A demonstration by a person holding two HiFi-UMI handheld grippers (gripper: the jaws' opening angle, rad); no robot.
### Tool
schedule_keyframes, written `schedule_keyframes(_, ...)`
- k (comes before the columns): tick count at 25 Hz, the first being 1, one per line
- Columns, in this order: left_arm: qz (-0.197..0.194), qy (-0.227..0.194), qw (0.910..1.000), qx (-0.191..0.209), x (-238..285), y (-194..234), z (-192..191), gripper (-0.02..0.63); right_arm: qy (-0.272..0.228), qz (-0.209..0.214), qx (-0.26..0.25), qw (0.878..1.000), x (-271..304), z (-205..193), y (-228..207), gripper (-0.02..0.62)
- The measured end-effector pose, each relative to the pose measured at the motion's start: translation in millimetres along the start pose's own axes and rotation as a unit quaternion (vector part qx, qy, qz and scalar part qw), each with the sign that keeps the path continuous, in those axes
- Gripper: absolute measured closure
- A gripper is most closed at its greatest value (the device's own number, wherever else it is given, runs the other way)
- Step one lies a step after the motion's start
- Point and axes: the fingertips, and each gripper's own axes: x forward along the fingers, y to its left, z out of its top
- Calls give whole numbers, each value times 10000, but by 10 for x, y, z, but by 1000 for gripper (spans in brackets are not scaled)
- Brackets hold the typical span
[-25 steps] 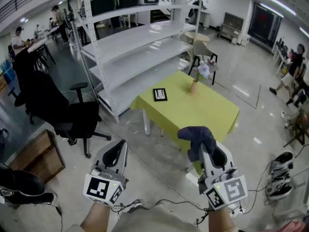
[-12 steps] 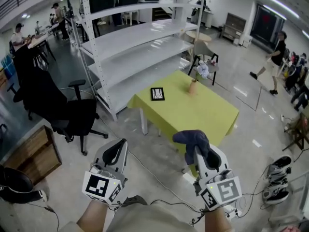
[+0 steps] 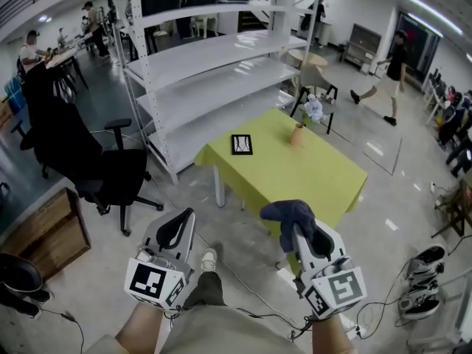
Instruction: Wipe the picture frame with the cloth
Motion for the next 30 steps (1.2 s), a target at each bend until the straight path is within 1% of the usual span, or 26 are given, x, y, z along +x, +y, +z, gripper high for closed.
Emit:
schedule_keyframes(6, -160, -54, 9999, 17, 302, 78, -174, 598, 56, -65, -4, 10000, 228, -216, -105, 526)
schedule_keyframes(12, -392, -3, 9992, 23, 845, 364, -333, 598, 258, -132, 36, 9996, 745, -386, -298, 525)
schedule_keyframes(16, -475, 77, 9988, 17, 1238, 694, -367, 598, 387, -181, 88, 9990, 1217, -395, -433, 525)
schedule_keyframes(21, -590, 184, 9981, 11, 1755, 1097, -537, 598, 527, -207, 130, 9983, 1868, -485, -619, 525)
schedule_keyframes(25, -660, 296, 9974, 9, 2228, 1553, -665, 598, 667, -243, 172, 9973, 2525, -544, -753, 525)
schedule_keyframes(30, -870, 408, 9952, -159, 2921, 2102, -764, 598, 942, -383, 145, 9947, 3301, -587, -1084, 525)
